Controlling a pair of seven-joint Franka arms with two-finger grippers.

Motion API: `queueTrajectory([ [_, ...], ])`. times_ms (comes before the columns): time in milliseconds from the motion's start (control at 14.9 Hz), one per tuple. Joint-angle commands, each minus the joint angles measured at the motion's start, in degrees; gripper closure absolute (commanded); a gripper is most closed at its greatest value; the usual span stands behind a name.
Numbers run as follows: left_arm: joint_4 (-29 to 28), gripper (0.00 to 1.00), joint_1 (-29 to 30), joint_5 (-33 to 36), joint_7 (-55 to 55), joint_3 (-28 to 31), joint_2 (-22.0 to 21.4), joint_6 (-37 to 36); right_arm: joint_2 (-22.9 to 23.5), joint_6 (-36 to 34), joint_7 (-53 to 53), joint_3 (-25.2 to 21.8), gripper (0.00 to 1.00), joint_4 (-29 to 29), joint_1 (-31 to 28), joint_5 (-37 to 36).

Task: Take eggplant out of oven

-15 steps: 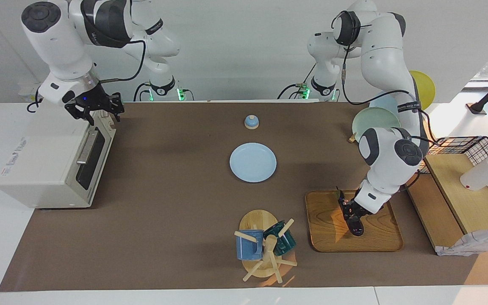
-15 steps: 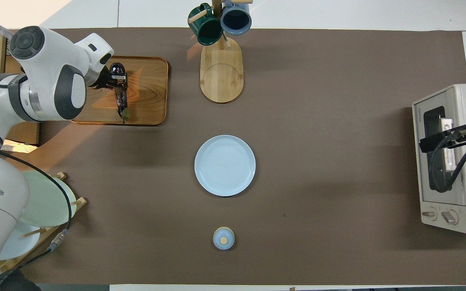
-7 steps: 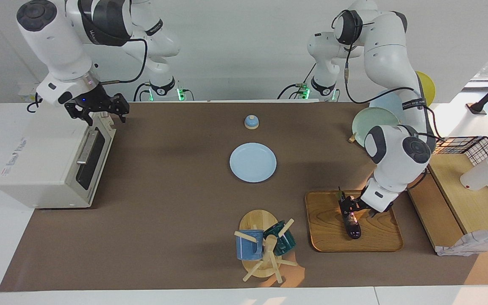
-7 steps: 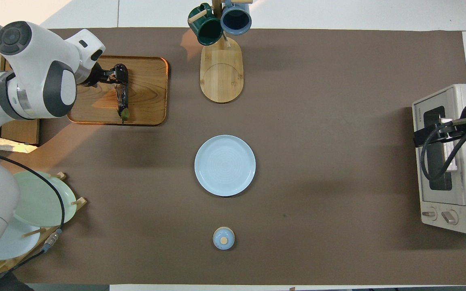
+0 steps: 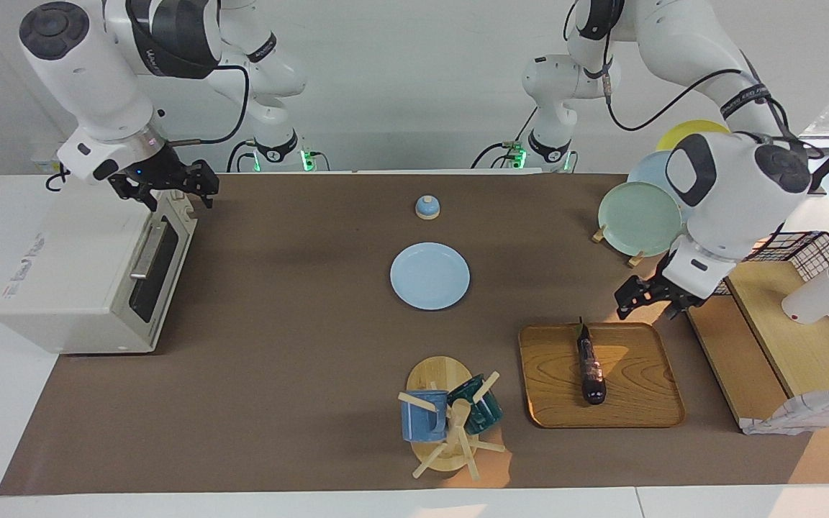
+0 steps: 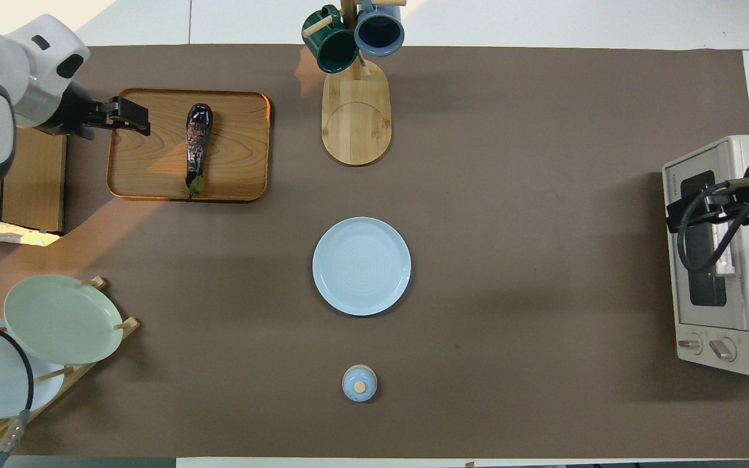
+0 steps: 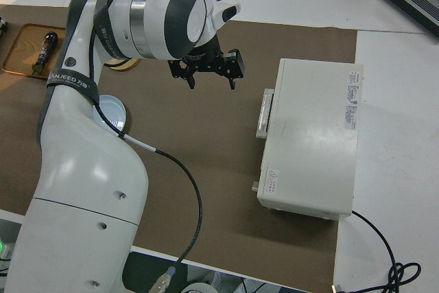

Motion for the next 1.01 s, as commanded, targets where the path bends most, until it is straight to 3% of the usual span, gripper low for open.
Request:
queueTrajectory([
  [0, -2.0, 0.0, 0.2, 0.4, 0.1, 0.2, -5.5, -6.2, 0.2, -1.0, 1.1, -0.1, 0.0, 0.8, -0.1, 0.7],
  [134, -3.7, 0.0, 0.1, 0.5, 0.0, 0.9, -9.2, -9.4, 0.1, -1.0, 1.1, 0.3, 0.0, 0.8, -0.4, 0.6],
  [538, -16.0, 0.0, -0.4, 0.5, -3.0, 0.9, -20.3, -10.2, -0.2, 0.1, 0.5, -0.3, 0.0, 0.4, -0.2, 0.7],
  [739, -16.8, 0.0, -0.8, 0.5, -3.0, 1.0, -21.2, -13.3, 0.0, 0.3, 0.5, -0.3, 0.0, 1.0, 0.2, 0.7],
  [941, -15.3, 0.0, -2.2, 5.5, -3.2, 0.9, -21.1, -14.2, 0.0, 0.3, 0.6, -0.3, 0.0, 1.2, 0.8, 0.4],
])
